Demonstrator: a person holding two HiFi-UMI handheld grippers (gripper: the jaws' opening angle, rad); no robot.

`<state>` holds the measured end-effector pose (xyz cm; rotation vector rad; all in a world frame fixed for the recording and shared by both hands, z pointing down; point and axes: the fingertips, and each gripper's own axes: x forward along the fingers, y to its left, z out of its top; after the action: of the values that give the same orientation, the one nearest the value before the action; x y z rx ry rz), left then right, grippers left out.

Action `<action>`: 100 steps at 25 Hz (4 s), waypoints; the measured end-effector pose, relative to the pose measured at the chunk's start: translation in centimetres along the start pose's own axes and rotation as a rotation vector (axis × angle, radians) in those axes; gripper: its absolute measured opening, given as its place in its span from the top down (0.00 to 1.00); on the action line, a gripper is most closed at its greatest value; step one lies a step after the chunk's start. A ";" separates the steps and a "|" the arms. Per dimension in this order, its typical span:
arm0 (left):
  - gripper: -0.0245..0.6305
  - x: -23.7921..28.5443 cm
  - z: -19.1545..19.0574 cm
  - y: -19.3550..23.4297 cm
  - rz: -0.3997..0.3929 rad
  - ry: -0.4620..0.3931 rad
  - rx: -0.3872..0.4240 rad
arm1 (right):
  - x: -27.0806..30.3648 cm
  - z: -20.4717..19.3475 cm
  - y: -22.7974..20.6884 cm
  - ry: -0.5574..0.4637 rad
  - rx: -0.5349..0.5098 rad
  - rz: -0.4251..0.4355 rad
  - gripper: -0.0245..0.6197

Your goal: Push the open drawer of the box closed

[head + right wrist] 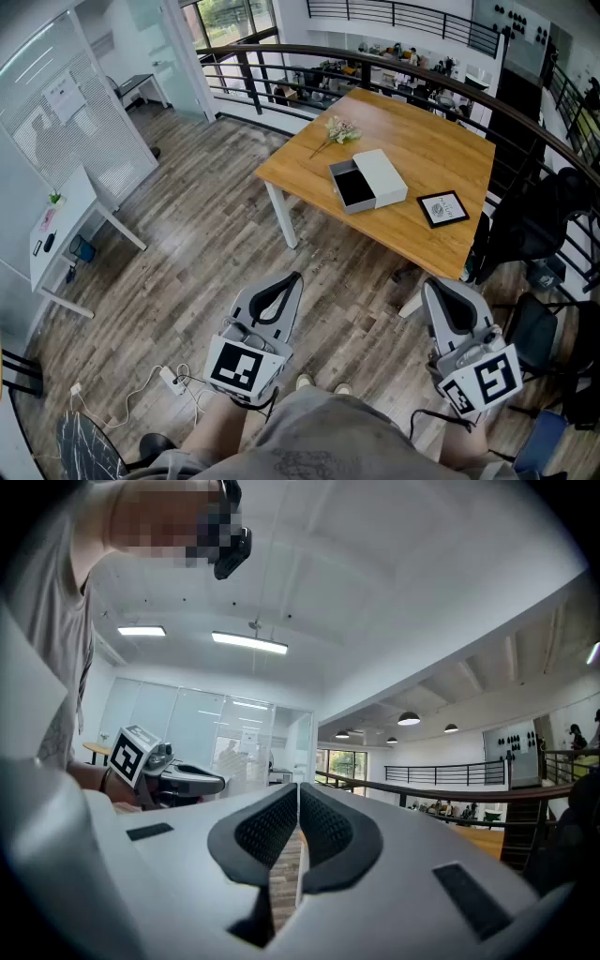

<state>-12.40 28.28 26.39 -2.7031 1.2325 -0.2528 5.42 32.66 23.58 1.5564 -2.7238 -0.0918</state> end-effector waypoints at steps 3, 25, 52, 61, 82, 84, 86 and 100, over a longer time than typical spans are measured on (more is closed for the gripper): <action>0.94 0.0 -0.2 0.0 0.010 0.004 0.006 | -0.3 0.0 -0.4 -0.010 0.026 -0.007 0.90; 0.72 2.8 -0.5 5.0 0.122 -0.071 -0.001 | 3.3 -3.3 -2.3 0.020 0.119 0.008 0.90; 0.72 29.6 -17.4 21.2 -0.180 0.338 0.070 | 29.2 -12.5 -17.7 0.313 0.167 -0.119 0.90; 0.72 36.8 -25.3 22.1 -0.341 0.501 0.167 | 36.6 -16.8 -20.0 0.419 0.225 -0.091 0.90; 0.71 43.9 -41.1 18.2 -0.547 0.806 0.071 | 41.0 -26.1 -23.9 0.614 0.361 -0.064 0.90; 0.71 44.4 -42.2 18.1 -0.531 0.836 0.063 | 41.1 -27.0 -24.2 0.627 0.374 -0.030 0.90; 0.71 44.8 -42.9 17.8 -0.524 0.863 0.047 | 41.4 -27.7 -24.7 0.633 0.376 -0.002 0.90; 0.83 46.2 -44.3 15.2 -0.507 0.968 -0.009 | 42.5 -28.6 -30.1 0.598 0.371 0.072 0.90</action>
<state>-3.32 -19.94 70.21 -2.8913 0.5951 -1.7550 10.65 -20.55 49.48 1.2624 -2.3815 0.7847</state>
